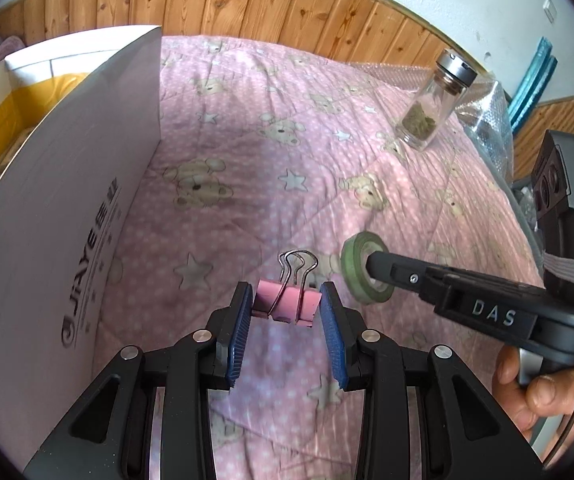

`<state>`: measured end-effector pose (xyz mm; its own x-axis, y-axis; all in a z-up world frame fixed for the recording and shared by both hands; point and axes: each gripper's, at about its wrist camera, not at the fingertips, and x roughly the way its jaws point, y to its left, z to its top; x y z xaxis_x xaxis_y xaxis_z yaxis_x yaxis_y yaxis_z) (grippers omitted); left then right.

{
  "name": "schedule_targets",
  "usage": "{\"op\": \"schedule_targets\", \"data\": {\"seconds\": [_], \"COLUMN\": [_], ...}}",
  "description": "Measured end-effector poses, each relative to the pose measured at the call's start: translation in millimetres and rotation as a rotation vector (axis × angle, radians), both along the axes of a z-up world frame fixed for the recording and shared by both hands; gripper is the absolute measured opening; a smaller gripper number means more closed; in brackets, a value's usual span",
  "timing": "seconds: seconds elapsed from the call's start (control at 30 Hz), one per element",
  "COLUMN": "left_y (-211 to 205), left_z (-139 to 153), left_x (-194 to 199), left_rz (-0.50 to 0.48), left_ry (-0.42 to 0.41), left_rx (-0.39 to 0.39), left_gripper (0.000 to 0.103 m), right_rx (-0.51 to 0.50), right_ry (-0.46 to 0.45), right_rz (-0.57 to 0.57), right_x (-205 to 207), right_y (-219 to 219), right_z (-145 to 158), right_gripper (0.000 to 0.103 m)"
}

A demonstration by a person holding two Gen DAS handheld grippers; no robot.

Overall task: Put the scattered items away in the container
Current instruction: 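Grasp the pink binder clip with the left tool while the right tool grasps the green tape roll, then lift the clip and tape roll and carry both over the white box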

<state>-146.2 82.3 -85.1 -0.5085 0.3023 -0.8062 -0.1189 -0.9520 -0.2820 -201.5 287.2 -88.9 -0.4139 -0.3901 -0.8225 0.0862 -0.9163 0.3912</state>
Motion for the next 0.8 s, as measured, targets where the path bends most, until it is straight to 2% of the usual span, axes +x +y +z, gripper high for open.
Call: {"op": "schedule_targets", "data": {"seconds": [0.37,0.8], "left_y": [4,-4], "left_z": [9,24], "left_x": [45,81], "left_rz": [-0.053,-0.063], "left_ry": [-0.005,0.001], "left_rx": [0.002,0.022], "left_gripper": [0.036,0.036], "right_rx": [-0.048,-0.096], "right_ry": [0.009,0.024], "right_rz": [-0.027,-0.032], "right_x": [47,98], "right_y": [0,-6], "right_z": [11,26], "right_gripper": [0.016,0.016]}}
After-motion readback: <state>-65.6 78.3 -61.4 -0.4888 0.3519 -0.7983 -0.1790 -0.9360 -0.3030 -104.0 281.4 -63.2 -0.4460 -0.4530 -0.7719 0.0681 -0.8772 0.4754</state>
